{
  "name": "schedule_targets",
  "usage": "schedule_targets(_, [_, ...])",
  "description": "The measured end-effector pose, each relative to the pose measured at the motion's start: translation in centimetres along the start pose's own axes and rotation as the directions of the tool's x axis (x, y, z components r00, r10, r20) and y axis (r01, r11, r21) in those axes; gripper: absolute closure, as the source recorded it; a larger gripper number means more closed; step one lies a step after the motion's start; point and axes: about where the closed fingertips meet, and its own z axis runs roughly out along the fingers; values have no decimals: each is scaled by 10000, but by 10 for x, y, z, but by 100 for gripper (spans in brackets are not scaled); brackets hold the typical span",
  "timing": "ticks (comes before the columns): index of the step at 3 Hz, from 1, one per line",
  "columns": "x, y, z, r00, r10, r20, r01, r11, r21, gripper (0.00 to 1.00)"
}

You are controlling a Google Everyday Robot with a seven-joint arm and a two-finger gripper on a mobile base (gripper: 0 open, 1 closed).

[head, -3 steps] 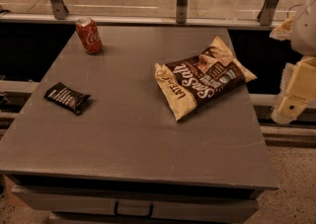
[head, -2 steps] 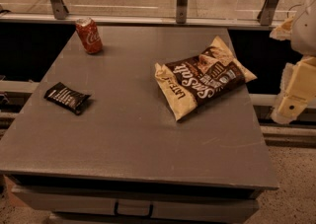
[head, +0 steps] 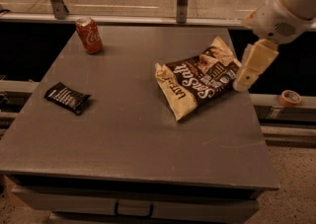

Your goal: Pick brown chip bag

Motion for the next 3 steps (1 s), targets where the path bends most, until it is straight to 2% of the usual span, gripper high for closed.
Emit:
schedule_targets(1, [-9, -54, 52, 9920, 880, 903, -865, 9961, -196, 0])
schedule_targets(2, [-15, -85, 95, 9706, 2001, 1335, -1958, 9796, -446, 0])
schedule_targets(3, [-8, -95, 123, 9441, 3034, 1288, -2966, 9525, -695, 19])
